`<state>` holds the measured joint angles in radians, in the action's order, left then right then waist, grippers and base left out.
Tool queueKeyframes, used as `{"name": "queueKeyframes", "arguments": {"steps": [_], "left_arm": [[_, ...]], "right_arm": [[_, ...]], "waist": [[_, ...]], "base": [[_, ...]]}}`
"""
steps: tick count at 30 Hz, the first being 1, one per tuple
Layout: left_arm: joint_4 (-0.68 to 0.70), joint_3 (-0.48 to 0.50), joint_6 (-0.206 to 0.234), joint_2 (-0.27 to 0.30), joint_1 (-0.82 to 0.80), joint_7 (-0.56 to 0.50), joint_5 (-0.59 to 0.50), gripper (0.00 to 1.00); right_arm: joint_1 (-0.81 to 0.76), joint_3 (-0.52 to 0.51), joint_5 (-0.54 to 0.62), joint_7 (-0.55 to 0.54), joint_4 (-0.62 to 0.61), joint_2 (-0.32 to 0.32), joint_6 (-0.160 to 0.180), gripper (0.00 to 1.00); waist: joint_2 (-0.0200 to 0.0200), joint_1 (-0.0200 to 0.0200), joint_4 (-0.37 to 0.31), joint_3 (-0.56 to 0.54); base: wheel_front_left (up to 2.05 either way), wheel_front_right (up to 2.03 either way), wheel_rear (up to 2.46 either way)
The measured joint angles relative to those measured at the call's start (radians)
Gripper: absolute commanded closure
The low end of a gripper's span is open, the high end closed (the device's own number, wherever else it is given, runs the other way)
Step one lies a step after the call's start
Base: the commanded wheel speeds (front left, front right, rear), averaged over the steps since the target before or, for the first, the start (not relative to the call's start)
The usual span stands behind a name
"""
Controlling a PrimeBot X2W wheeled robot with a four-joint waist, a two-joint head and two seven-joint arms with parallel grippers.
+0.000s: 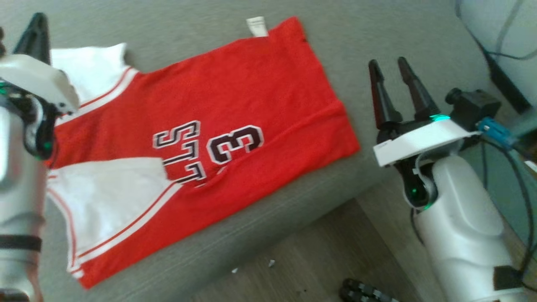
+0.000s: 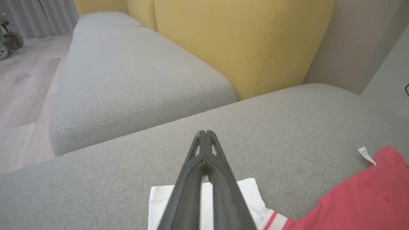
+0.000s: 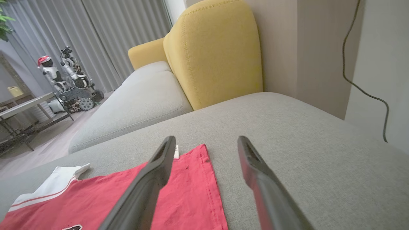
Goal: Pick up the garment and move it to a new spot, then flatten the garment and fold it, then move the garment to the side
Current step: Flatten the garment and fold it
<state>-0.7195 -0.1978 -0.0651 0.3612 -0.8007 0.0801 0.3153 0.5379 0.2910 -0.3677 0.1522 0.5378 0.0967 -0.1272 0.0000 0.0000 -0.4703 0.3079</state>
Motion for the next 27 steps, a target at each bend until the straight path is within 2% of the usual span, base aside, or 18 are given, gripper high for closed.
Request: {"name": "queueKeyframes", "arguments": {"steps": [4,12,17,23,24,25,26,27], "left_arm": [[0.154,0.002,0.021,-0.020,0.067,-0.010,0.014,1.00],[0.393,-0.030,0.032,-0.061,0.167,-0.053,0.042,1.00],[0.460,-0.066,0.048,-0.083,0.207,-0.080,0.044,1.00],[0.502,-0.079,0.062,-0.101,0.222,-0.097,0.056,1.00],[0.508,-0.081,0.066,-0.107,0.226,-0.096,0.057,0.58],[0.514,-0.083,0.071,-0.113,0.231,-0.095,0.057,0.58],[0.519,-0.085,0.076,-0.118,0.237,-0.087,0.057,0.00],[0.519,-0.085,0.076,-0.118,0.237,-0.087,0.057,0.00]], "right_arm": [[0.007,-0.012,0.000,-0.013,0.000,0.058,0.000,0.00],[0.088,-0.017,-0.039,-0.102,-0.001,0.202,0.000,0.00],[0.157,0.031,-0.062,-0.170,0.035,0.279,0.000,0.00],[0.235,0.072,-0.080,-0.208,0.132,0.312,0.000,0.00],[0.245,0.079,-0.080,-0.208,0.151,0.314,0.000,0.00],[0.252,0.083,-0.080,-0.208,0.170,0.316,0.000,0.00],[0.260,0.086,-0.081,-0.207,0.191,0.317,0.000,0.00],[0.260,0.086,-0.081,-0.207,0.191,0.317,0.000,0.00]], "waist": [[0.0000,0.0000,0.065,-0.004],[0.0000,0.0000,0.198,0.010],[0.0000,0.0000,0.264,0.029],[0.0000,0.0000,0.313,0.051],[0.0000,0.0000,0.319,0.054],[0.0000,0.0000,0.325,0.056],[0.0000,0.0000,0.331,0.059],[0.0000,0.0000,0.331,0.059]], "base": [[0.00,0.00,0.00],[0.00,0.00,0.00],[0.00,0.00,0.00],[0.00,0.00,0.00],[0.00,0.00,0.00],[0.00,0.00,0.00],[0.00,0.00,0.00],[0.00,0.00,0.00]]}}
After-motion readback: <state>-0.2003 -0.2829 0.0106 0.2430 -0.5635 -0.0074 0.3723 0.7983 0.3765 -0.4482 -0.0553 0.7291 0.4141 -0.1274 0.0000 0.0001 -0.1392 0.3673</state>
